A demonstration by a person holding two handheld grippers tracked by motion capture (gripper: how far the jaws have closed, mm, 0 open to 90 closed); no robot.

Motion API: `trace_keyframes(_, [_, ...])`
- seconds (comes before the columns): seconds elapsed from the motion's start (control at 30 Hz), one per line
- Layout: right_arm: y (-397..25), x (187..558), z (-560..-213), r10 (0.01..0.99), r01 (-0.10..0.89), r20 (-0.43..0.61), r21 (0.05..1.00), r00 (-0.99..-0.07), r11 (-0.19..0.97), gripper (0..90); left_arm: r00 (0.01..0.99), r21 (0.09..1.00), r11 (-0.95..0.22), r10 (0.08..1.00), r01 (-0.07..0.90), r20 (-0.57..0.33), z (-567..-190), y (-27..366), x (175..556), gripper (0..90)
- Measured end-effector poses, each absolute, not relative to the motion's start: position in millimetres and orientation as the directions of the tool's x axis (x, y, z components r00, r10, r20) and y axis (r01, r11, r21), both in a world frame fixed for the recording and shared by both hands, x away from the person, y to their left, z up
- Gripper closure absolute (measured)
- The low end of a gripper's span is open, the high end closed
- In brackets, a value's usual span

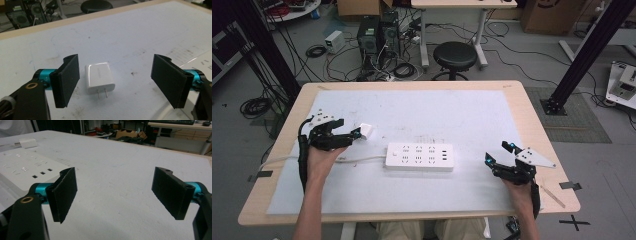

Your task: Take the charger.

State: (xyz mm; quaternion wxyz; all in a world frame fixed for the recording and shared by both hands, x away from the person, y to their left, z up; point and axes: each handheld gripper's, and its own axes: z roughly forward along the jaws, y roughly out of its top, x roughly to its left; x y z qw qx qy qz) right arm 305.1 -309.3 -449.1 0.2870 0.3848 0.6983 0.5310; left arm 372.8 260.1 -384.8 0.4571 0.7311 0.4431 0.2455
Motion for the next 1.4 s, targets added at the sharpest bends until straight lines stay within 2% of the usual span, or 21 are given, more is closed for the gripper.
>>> trace_keyframes(0.23, [-309.3, 305.2, -449.1, 0.842, 0.23, 0.002, 0.962, -0.54, 0.145, 21.0, 0.462, 0.845, -0.213, 0.886, 0.491, -0.046, -393.3, 251.8, 389.2, 23.1])
trace_keyframes(0.27, [-309.1, 305.2, -449.1, 0.843, 0.232, 0.004, 0.962, -0.538, 0.144, 20.9, 0.437, 0.815, -0.22, 0.898, 0.536, -0.045, -400.4, 246.3, 395.8, 23.0])
trace_keyframes(0.4, [-309.1, 305.2, -449.2, 0.844, 0.233, 0.003, 0.962, -0.537, 0.145, 21.0, 0.436, 0.808, -0.227, 0.899, 0.544, -0.041, -401.6, 245.1, 397.4, 23.1])
trace_keyframes(0.43, [-308.8, 305.7, -449.2, 0.843, 0.23, 0.0, 0.962, -0.539, 0.147, 20.9, 0.41, 0.779, -0.232, 0.911, 0.582, -0.035, -409.7, 236.1, 406.4, 23.1])
trace_keyframes(0.5, [-308.6, 305.4, -449.2, 0.843, 0.233, 0.003, 0.961, -0.538, 0.145, 20.9, 0.401, 0.768, -0.232, 0.915, 0.597, -0.036, -413.6, 232.5, 410.4, 23.1])
trace_keyframes(0.8, [-308.5, 305.2, -449.1, 0.844, 0.241, 0.008, 0.96, -0.537, 0.145, 20.9, 0.365, 0.755, -0.235, 0.931, 0.612, -0.006, -426.3, 227.2, 422.1, 23.1])
trace_keyframes(1.4, [-307.5, 306.3, -448.9, 0.846, 0.248, 0.003, 0.957, -0.533, 0.153, 21.0, 0.355, 0.731, -0.229, 0.935, 0.643, -0.019, -440.9, 228.7, 431.1, 25.4])
